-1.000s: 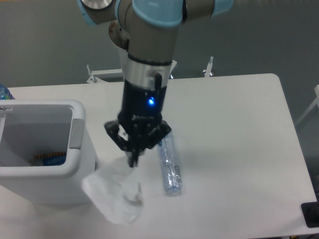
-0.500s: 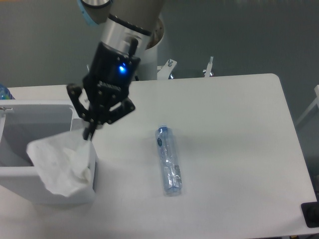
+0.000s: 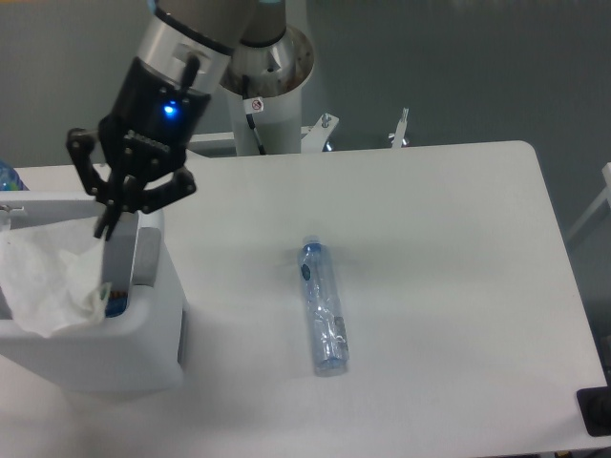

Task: Place the trash in the trash can
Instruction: 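Open the gripper to drop the tissue into the bin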

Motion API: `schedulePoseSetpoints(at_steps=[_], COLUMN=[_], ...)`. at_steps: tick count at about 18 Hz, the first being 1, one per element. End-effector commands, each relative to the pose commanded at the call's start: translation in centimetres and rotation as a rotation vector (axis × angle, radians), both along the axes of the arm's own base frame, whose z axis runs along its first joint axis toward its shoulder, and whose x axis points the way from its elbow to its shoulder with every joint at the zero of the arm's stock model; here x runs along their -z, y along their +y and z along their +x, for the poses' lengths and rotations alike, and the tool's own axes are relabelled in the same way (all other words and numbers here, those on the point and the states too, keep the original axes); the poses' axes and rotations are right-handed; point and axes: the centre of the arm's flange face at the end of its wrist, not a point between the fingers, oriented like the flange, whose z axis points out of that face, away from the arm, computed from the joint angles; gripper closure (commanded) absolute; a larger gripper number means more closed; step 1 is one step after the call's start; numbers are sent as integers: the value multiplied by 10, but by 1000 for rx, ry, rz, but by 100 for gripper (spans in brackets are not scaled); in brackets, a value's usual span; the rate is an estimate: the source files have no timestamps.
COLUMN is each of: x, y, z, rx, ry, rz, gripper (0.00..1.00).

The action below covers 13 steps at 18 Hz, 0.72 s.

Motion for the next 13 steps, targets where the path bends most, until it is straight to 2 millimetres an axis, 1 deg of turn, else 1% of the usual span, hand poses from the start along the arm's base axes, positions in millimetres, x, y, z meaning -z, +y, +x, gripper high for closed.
schedulePoseSetpoints(at_steps=[2,3,4,5,6,8,12,13], x=[6,8,7,7,8,8,6,5], y=[2,2,1,1,1,1,1,0], z=[6,6,7,7,7,7,4,-1], rx=[15,25,47,76,101,114,109,100], ry=[-3,5,28,59,84,97,107,106], rz=[-8,-7,2,10,18,23,24,23], gripper=[80,62,35,21,8,1,0,0])
